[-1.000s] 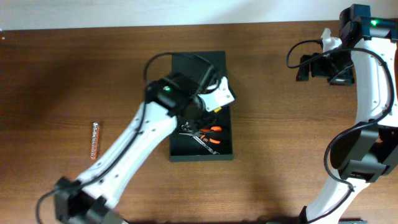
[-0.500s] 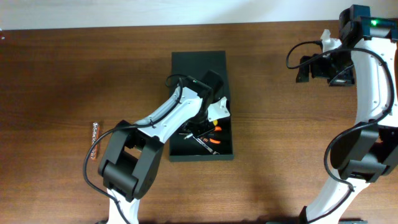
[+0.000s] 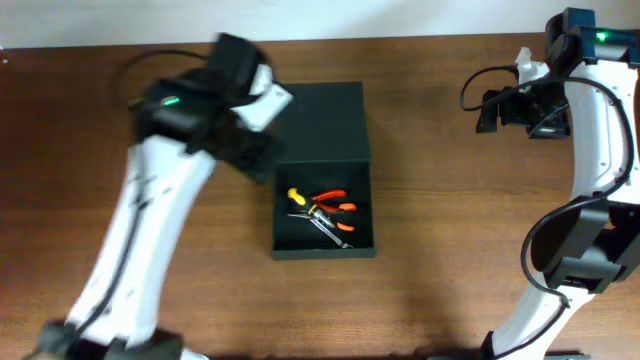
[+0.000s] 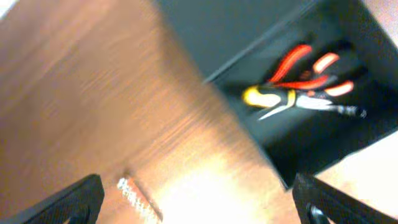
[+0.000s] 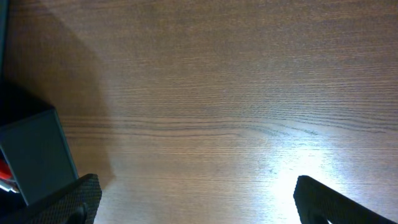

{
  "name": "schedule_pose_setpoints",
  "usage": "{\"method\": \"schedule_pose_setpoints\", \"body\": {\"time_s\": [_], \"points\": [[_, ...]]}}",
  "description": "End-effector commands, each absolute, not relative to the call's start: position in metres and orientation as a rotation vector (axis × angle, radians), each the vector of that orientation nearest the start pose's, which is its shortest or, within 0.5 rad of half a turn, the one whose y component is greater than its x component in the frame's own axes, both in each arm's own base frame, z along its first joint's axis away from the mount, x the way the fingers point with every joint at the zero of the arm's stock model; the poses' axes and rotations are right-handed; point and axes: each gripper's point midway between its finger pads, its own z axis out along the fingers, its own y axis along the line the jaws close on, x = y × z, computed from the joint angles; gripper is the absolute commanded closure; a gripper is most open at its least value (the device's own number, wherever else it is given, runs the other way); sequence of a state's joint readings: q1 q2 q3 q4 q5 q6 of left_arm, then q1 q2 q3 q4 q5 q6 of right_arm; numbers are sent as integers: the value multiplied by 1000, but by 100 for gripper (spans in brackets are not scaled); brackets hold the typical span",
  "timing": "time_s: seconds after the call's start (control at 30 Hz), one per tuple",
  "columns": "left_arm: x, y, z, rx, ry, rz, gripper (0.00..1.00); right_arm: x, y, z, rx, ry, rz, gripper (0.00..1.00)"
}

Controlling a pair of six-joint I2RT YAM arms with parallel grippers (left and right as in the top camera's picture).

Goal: Pack container
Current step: 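Carry the screwdriver into the box and release it, then lower the left gripper onto the orange socket rail and grasp it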

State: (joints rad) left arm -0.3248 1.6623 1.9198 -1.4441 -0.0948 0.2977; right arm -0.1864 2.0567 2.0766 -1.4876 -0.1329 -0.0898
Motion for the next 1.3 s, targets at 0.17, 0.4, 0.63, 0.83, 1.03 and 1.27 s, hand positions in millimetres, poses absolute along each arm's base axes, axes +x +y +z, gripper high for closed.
{"method": "schedule_pose_setpoints", "body": {"time_s": [0.17,0.4,0.63,0.83,1.03,1.27], "points": [[302,48,319,-90,2653,180,1,409,-51,167,118,3017,198,1],[304,111,224,-296,2774,190,1,409,-51,167,118,3017,198,1],[302,111,111,-154,2876,163,1,408,-51,167,118,3020,198,1],[299,104,50,-155,3028,53,1,407,-51,167,118,3024,199,1],[296,105,20,-159,3105,21,1,405,-50,167,119,3031,201,1],[295,116,4,-202,3124,18,1,405,-50,167,119,3031,201,1]]}}
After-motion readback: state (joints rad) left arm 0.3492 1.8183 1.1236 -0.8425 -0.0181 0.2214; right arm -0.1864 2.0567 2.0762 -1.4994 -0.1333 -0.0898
